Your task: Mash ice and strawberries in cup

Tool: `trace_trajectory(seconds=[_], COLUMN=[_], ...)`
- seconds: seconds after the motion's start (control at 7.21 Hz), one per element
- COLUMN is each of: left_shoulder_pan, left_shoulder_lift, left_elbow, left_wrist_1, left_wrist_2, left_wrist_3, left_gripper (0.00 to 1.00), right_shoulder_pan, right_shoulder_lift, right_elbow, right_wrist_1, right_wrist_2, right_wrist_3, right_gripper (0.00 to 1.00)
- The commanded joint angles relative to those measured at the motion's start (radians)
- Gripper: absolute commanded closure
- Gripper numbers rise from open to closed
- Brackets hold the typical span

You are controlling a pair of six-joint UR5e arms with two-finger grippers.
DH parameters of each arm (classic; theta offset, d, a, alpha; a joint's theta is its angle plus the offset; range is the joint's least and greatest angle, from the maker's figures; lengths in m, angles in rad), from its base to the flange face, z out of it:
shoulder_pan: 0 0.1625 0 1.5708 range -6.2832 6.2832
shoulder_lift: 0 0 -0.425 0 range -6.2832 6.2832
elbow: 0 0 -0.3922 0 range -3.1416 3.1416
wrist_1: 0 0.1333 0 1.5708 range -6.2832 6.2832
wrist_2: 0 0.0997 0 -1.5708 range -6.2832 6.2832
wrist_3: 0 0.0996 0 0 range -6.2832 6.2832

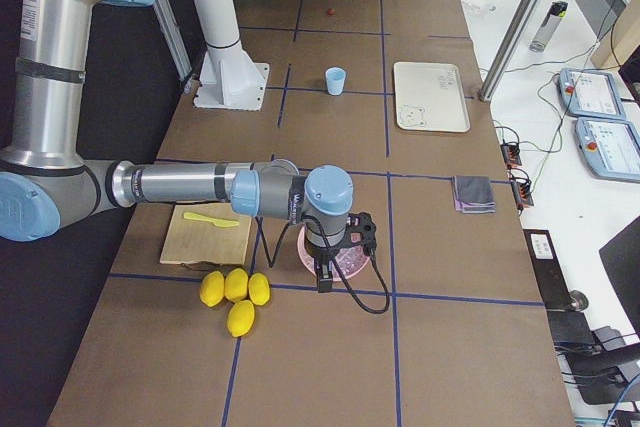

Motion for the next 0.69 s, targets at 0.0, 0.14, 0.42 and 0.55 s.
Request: trace_trajectory(seconds=[0.0,0.14,0.42,0.55], left_shoulder_pan=[0.122,0.194,0.312,0.406], left_shoulder_lift=[0.001,0.002,0.048,0.054], left_elbow=[-0.015,-0.036,-0.046,-0.049], left_wrist_1=[-0.078,-0.116,-0.211,-0.269], left_wrist_2=[0.005,0.010,0.101,0.189], left_wrist_3=[-0.162,-0.347,-0.511,-0.631], left_gripper=[0.00,0.00,0.00,0.00], right_shoulder_pan=[0.000,0.000,0.000,0.000], right_shoulder_lift=[0.000,0.000,0.000,0.000], right_elbow=[0.002,0.002,0.002,0.000], right_wrist_1=[0.000,0.000,0.000,0.000], right_wrist_2=[0.001,0.001,0.001,0.001], right_wrist_3=[0.000,0.000,0.000,0.000], right_gripper=[0.01,0.01,0.01,0.01])
